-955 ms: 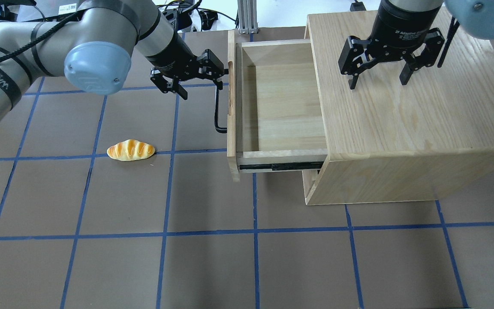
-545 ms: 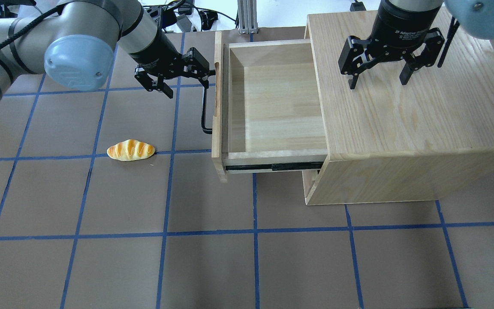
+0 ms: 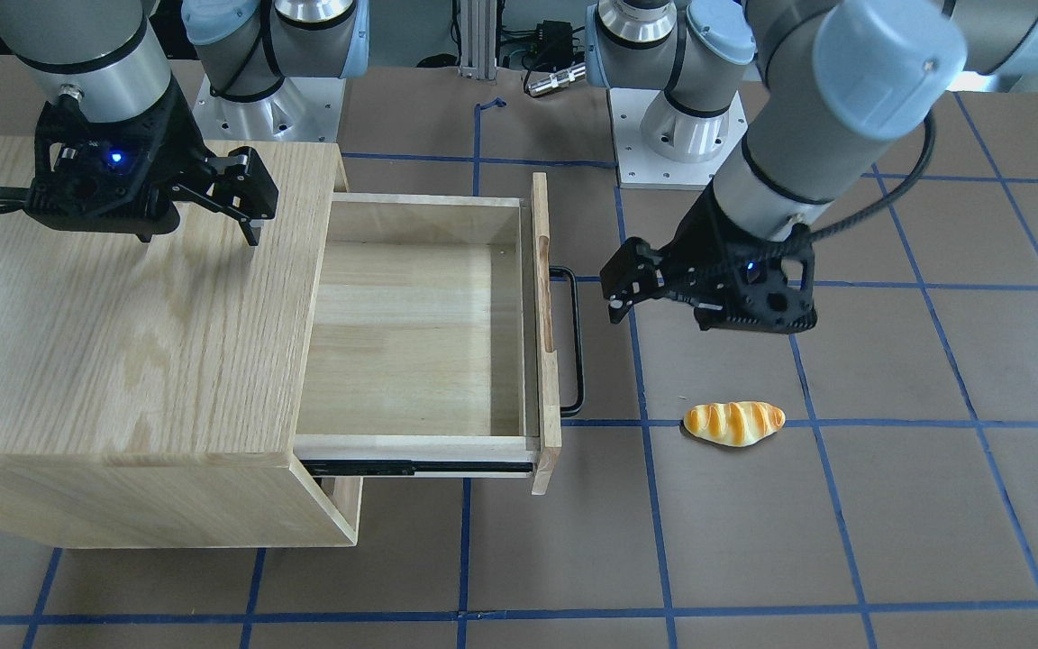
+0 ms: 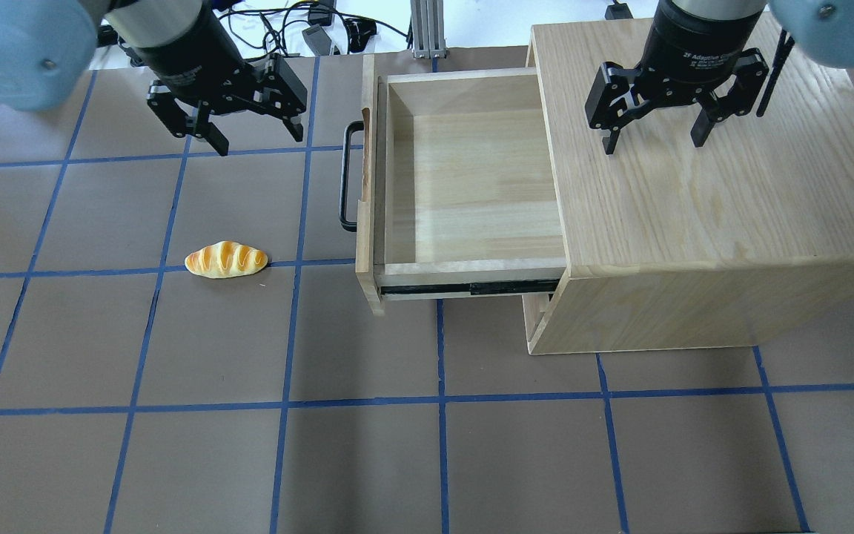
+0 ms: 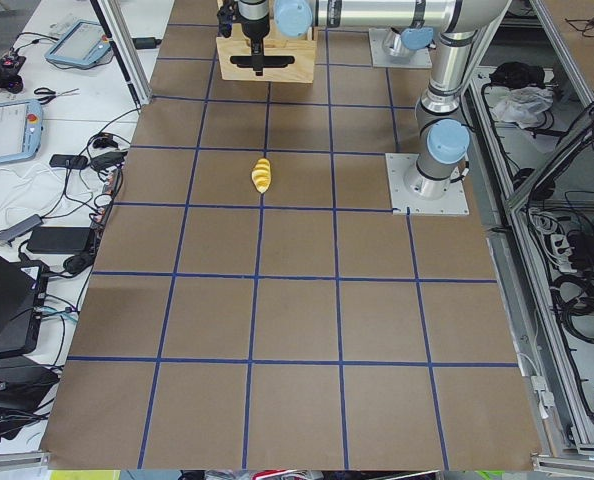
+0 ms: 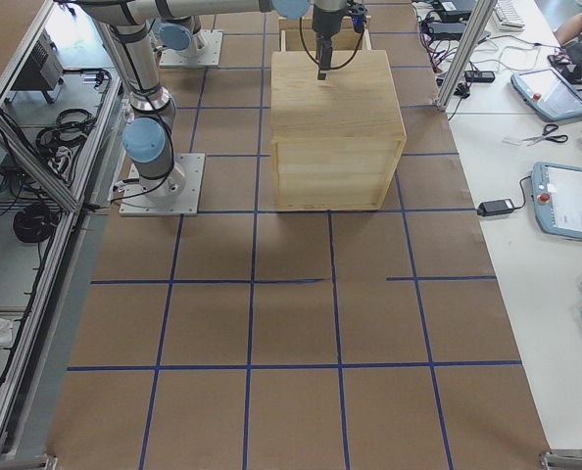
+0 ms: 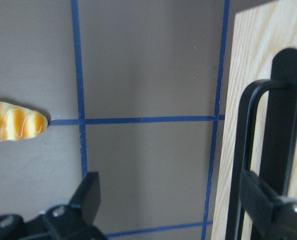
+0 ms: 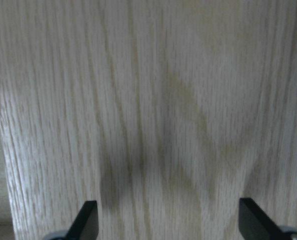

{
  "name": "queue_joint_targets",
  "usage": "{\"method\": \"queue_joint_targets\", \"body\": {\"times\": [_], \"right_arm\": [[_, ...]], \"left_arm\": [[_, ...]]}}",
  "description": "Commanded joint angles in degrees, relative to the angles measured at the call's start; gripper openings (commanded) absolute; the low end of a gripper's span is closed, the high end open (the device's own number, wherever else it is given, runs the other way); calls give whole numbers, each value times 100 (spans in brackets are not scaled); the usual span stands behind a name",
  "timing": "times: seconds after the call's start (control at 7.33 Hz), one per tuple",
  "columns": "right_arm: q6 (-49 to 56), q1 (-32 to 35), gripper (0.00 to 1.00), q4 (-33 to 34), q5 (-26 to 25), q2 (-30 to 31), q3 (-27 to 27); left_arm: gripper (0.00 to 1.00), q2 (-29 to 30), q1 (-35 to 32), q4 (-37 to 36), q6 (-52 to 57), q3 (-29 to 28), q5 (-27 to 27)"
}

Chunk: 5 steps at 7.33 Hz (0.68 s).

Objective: Open upper drawer

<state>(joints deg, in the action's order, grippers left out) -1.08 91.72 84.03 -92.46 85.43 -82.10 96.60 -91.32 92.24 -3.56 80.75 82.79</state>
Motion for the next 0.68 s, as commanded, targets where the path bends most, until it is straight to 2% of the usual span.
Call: {"method": "queue_joint_targets", "body": {"times": [0.0,0.14,0.27,0.41,0.55], "right_arm": [[-6,4,100,0,0,0,1],[3,4,100,0,0,0,1],[3,4,100,0,0,0,1],[-6,4,100,0,0,0,-7],[3,4,100,0,0,0,1]], "left_arm": [[100,-474,-17,697,371,-236,657],[100,-571,-17,725,452,-88,816],[100,-529,157,533,1062,-60,1027],[100,-424,455,297,1381,-34,837],[100,-397,458,294,1080,-42,435]]}}
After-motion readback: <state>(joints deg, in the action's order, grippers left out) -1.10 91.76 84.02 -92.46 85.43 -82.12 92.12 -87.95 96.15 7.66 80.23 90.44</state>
